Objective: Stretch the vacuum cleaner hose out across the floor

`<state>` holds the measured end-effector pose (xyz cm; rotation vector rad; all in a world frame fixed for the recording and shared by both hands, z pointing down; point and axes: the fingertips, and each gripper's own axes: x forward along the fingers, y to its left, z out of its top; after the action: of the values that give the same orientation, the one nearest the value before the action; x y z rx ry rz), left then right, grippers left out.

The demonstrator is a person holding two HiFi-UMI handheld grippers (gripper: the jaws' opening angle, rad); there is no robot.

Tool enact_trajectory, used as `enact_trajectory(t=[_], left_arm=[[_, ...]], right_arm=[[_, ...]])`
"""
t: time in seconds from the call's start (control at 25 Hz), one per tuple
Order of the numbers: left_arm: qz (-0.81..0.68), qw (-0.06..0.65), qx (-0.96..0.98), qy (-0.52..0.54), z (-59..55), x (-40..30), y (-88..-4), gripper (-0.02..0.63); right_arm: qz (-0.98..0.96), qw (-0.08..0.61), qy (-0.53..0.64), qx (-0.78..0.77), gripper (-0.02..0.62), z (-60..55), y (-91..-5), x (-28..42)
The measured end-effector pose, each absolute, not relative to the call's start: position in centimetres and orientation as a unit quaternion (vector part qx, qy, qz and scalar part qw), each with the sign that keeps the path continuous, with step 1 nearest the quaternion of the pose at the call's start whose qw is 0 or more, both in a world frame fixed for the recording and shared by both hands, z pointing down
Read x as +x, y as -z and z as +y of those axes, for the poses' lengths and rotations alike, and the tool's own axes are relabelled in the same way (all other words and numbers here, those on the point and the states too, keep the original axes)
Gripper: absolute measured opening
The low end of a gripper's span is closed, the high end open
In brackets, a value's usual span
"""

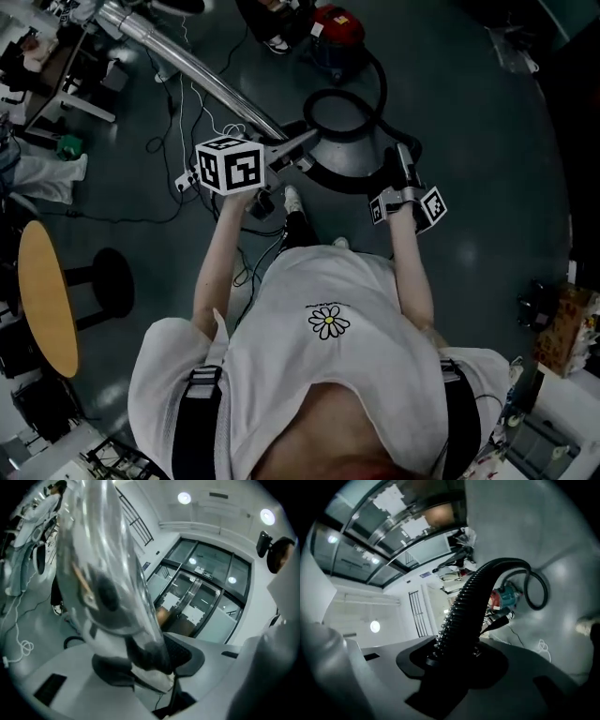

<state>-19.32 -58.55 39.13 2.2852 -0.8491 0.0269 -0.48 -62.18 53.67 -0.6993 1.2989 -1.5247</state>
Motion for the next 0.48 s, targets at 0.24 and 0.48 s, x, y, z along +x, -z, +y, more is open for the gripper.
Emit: enact_trajectory(t=[0.24,0.48], left_arm=[[-0.313,0.435,0.844,-0.011,-56.7,-20.5,-43.2,0.218],[-0.223,0.332,0.879,-0.261,-50.4,-21.8,-48.2,0.23]], right_arm=[[0.673,0.413,0.519,-0.327,0.207,-64.5,-46.4,1.2],[0.79,0.309,0.391,-0.357,0.207,-67.0,-38.8,2.4]])
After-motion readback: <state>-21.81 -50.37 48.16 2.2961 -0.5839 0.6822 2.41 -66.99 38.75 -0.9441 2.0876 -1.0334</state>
